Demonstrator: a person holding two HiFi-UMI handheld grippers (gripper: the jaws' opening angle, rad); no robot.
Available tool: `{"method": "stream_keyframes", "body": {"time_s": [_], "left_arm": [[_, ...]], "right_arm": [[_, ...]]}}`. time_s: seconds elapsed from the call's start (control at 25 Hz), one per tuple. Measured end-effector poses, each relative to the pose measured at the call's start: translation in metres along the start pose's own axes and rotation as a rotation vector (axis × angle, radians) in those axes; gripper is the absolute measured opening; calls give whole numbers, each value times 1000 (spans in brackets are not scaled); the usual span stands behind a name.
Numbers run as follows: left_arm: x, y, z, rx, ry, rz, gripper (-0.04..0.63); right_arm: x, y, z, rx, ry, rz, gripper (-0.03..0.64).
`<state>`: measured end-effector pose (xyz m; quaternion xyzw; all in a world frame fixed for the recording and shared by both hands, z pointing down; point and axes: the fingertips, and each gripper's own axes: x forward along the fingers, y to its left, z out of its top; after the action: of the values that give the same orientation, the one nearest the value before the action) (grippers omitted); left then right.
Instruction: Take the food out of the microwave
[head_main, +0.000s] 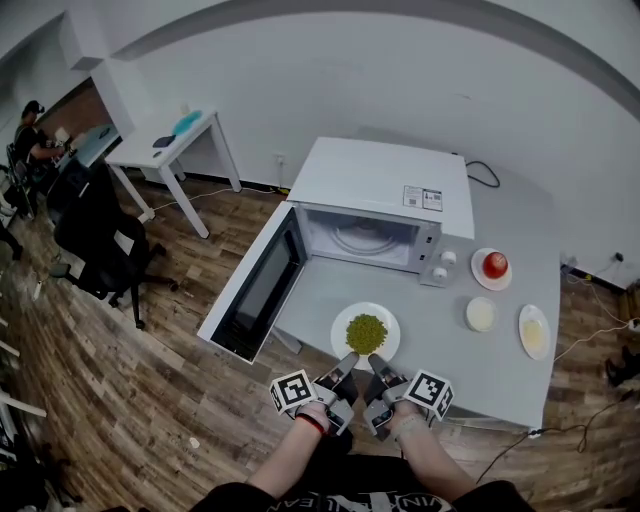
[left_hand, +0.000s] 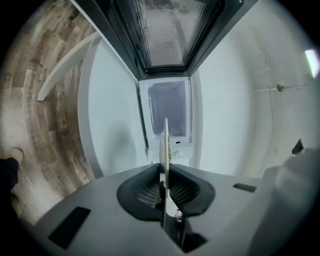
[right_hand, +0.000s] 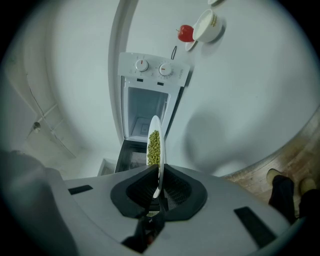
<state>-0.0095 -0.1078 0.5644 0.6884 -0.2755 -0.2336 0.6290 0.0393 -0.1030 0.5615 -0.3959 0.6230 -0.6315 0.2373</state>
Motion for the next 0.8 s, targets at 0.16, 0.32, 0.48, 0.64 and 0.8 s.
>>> {"method": "stream_keyframes", "body": {"time_s": [0.16, 0.32, 0.48, 0.64, 0.8], "left_arm": [[-9, 0, -17, -11, 1, 0, 43], [-20, 1, -36, -1, 10, 17, 43], [-27, -2, -55, -19, 14, 3, 43], [-39, 0, -71, -6, 21, 24, 43], [-47, 0, -85, -10, 18, 24, 43]], "right_arm": [[-17, -4, -7, 6, -7, -1, 46], [-37, -8, -15, 9, -11, -5, 46], [-56, -13, -22, 15, -17, -6, 46], [-74, -17, -32, 22, -16, -6, 46], [-88, -19, -38, 20, -13, -3, 46]]}}
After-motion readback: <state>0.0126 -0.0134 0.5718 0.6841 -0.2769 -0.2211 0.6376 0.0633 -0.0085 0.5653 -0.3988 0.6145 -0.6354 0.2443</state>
